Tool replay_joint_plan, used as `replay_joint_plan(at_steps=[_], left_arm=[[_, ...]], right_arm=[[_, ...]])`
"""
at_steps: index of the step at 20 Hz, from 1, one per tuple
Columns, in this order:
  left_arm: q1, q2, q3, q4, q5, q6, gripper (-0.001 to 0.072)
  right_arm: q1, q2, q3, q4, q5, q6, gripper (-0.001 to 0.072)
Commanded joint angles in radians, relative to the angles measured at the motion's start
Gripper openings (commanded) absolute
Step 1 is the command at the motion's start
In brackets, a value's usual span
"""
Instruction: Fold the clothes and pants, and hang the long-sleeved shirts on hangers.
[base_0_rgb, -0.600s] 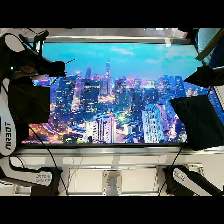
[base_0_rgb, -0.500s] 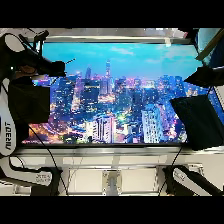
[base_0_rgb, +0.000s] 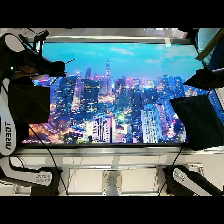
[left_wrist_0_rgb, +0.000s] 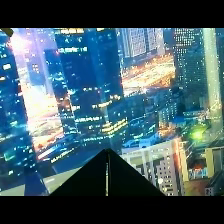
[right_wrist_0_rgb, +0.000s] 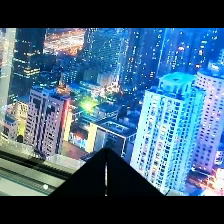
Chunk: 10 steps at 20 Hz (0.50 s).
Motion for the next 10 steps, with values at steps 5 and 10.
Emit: replay_joint_plan(at_steps=[5,10], left_arm=[[0.006,-0.023,0.000,0.008,0.128,0.068,0.0014],[0.008,-0.049,0.000,0.035,0.171,0.182,0.0021]], right_arm=[[0.001,0.000,0.001,-0.001,-0.089,0.001,0.0004],[0.001,-0.006,0.001,-0.001,-0.154,0.001,0.0004]])
